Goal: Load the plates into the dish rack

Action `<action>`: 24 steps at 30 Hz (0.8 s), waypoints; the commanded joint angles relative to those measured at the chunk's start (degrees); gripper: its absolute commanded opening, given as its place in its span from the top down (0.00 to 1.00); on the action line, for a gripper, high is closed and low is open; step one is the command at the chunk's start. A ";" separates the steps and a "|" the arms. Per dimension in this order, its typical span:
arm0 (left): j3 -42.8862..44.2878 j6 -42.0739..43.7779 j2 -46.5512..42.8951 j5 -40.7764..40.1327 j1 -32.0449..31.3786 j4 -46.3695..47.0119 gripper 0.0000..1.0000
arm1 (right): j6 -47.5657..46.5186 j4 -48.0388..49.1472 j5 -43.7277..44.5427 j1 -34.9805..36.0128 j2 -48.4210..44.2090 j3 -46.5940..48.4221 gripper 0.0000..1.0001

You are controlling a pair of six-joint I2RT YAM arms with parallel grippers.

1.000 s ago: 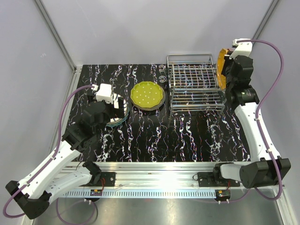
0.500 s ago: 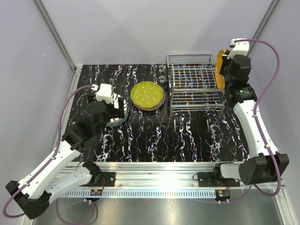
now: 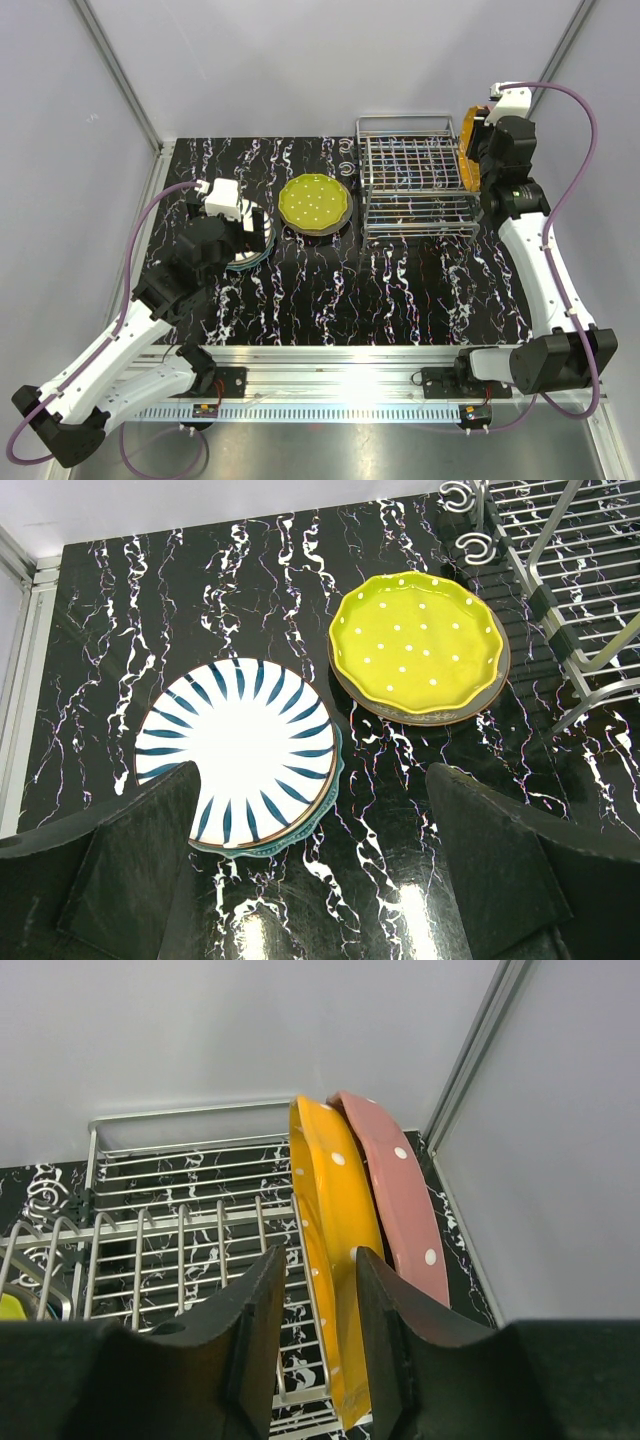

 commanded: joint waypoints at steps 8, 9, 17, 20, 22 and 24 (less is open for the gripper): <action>-0.13 0.59 0.19 0.46 -0.37 2.68 0.01 | 0.15 -2.88 -0.38 -0.24 -1.50 5.96 0.55; -0.13 0.59 0.11 0.37 -0.28 2.68 0.01 | 0.24 -3.14 -0.82 -0.16 -1.59 6.14 0.55; -0.30 0.59 0.90 -0.25 -0.28 3.03 0.01 | 4.80 -7.10 -6.17 -0.24 -6.85 8.17 0.52; -0.65 0.85 1.68 -0.42 -0.28 3.12 0.01 | 9.37 -8.15 -11.27 -0.16 -10.98 5.18 0.51; -0.74 1.11 2.56 -0.69 -0.28 3.38 0.01 | 13.14 -8.16 -16.54 -0.16 -13.71 1.33 0.51; -0.74 1.55 3.44 -0.78 -0.28 3.56 0.01 | 15.79 -7.11 -21.80 -0.16 -17.93 -1.67 0.51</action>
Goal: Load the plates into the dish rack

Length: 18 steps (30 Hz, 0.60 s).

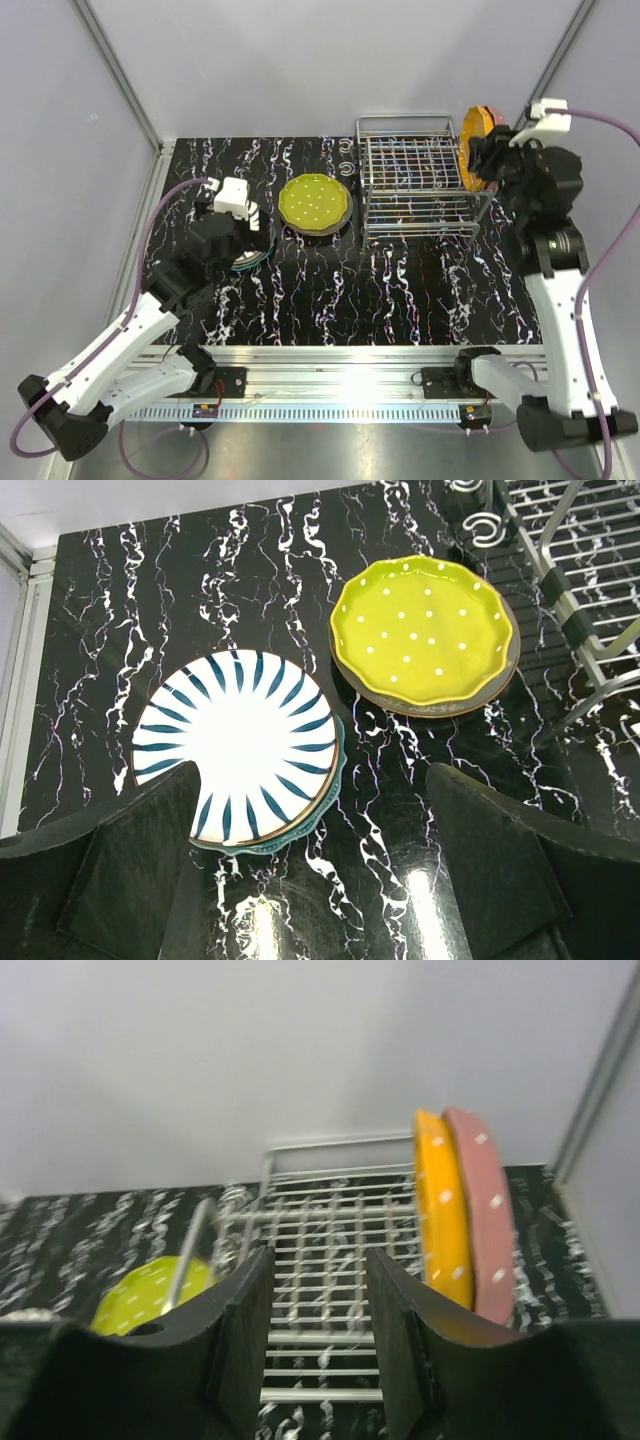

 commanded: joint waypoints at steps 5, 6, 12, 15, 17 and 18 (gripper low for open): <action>0.33 2.63 5.14 2.99 -0.28 3.88 0.01 | 11.91 0.20 -15.80 -0.16 -14.18 -11.37 0.51; 0.51 3.41 5.85 5.87 -0.28 4.41 0.01 | 12.35 -0.59 -16.07 -0.16 -15.34 -12.34 0.51; 8.23 5.44 16.64 8.81 -0.19 2.49 0.01 | 17.54 1.25 -16.77 -0.16 -26.06 -23.59 0.52; 12.98 6.85 24.29 10.46 -0.28 0.73 0.03 | 19.38 1.60 -15.90 -0.16 -29.84 -28.60 0.54; 15.70 9.29 29.39 12.05 -0.28 0.72 0.07 | 19.91 2.04 -15.81 -0.16 -32.29 -31.59 0.55; 16.15 10.01 30.89 14.67 -0.28 1.25 0.14 | 20.09 1.87 -15.28 -0.24 -32.92 -32.03 0.55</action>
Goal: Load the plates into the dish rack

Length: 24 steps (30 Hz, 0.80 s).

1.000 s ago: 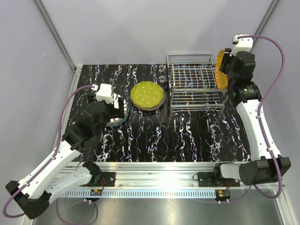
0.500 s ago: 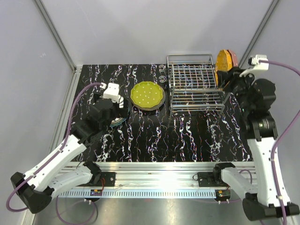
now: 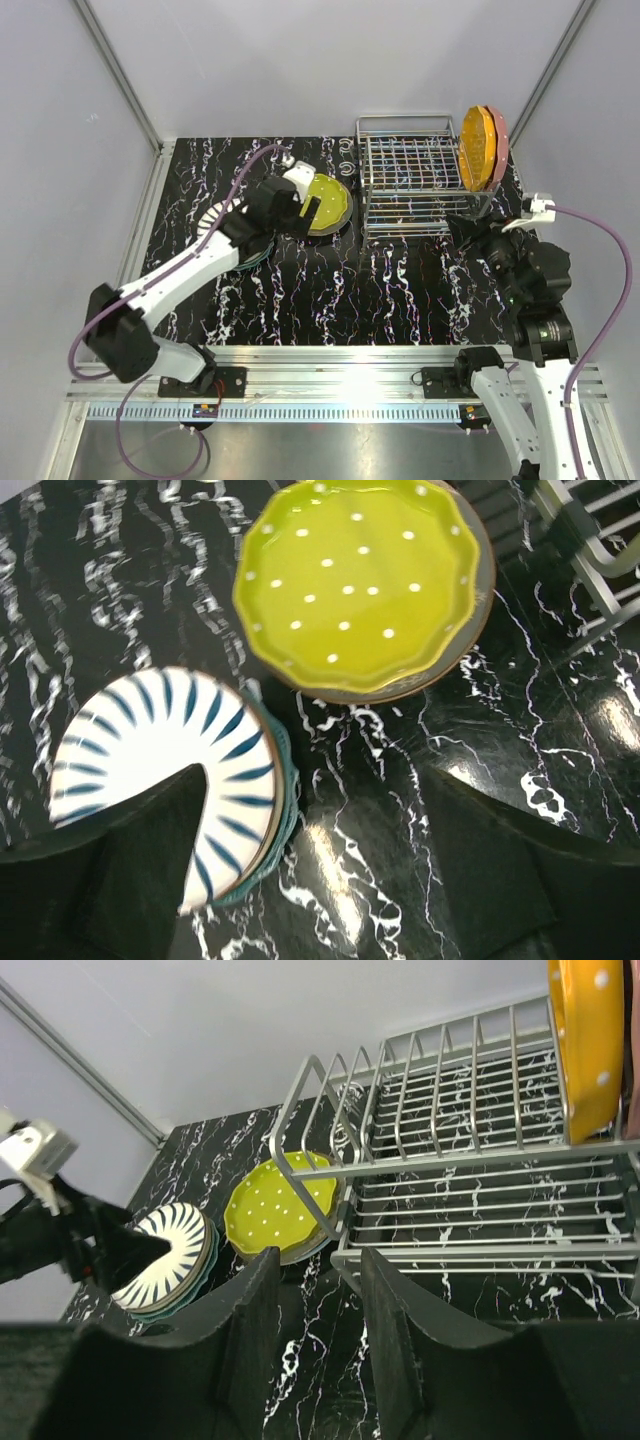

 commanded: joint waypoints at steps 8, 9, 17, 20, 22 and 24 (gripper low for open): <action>8.59 10.28 16.42 14.87 -0.22 7.21 0.28 | 5.22 2.55 -3.10 -0.16 -8.23 -5.91 0.57; 9.92 10.55 19.31 15.57 -0.22 6.68 0.32 | 5.30 2.63 -2.84 -0.24 -8.67 -6.27 0.57; 20.38 12.92 29.52 17.51 -0.22 4.66 0.45 | 5.31 3.42 -2.83 0.37 -10.61 -7.67 0.59; 23.64 13.19 32.78 17.69 -0.22 3.34 0.47 | 4.78 3.42 -2.13 0.98 -10.79 -7.76 0.59; 24.17 13.28 34.19 17.77 -0.22 3.69 0.46 | 4.52 3.51 -1.69 1.60 -10.61 -7.76 0.59; 24.26 13.36 35.41 17.77 -0.22 4.22 0.47 | 4.34 3.60 -1.43 1.95 -10.70 -7.85 0.59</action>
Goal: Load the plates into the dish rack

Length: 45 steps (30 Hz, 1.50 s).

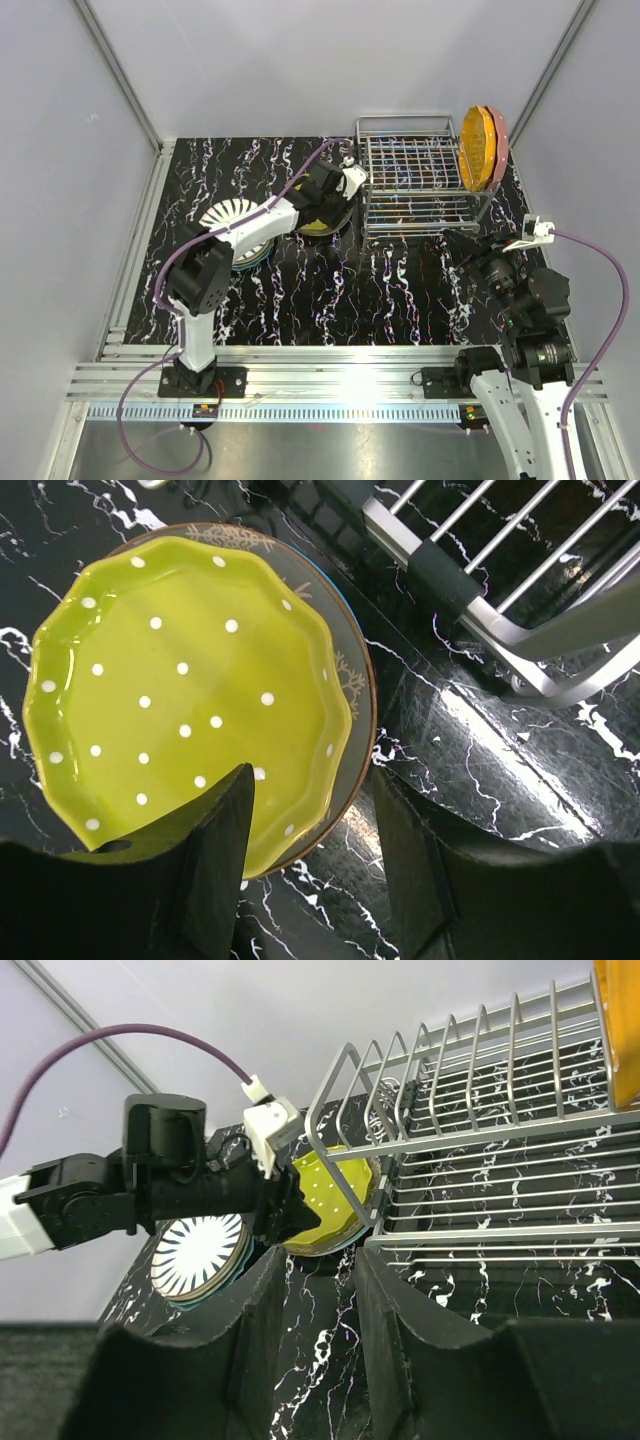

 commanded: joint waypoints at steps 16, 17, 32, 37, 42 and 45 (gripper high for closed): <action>-2.78 1.30 5.43 -1.61 -0.08 7.27 0.62 | 0.08 4.04 0.02 1.06 -0.71 -1.45 0.60; -2.78 1.30 5.52 -1.87 0.09 7.35 0.64 | -0.01 4.13 0.02 1.06 -0.80 -1.54 0.60; -4.10 -0.02 6.66 -3.36 0.53 7.62 0.70 | 0.17 3.96 0.19 1.06 -0.98 -1.98 0.60; -5.94 -1.33 6.13 -3.80 0.53 8.67 0.73 | 0.17 3.78 0.89 1.06 -1.15 -2.16 0.61; -5.59 -2.30 6.40 -4.16 0.53 7.53 1.00 | -0.10 3.52 0.98 1.06 -1.15 -1.98 0.62; -6.03 -2.48 5.08 -3.80 0.53 6.74 1.00 | -0.18 3.08 1.07 1.06 -1.42 -1.72 0.62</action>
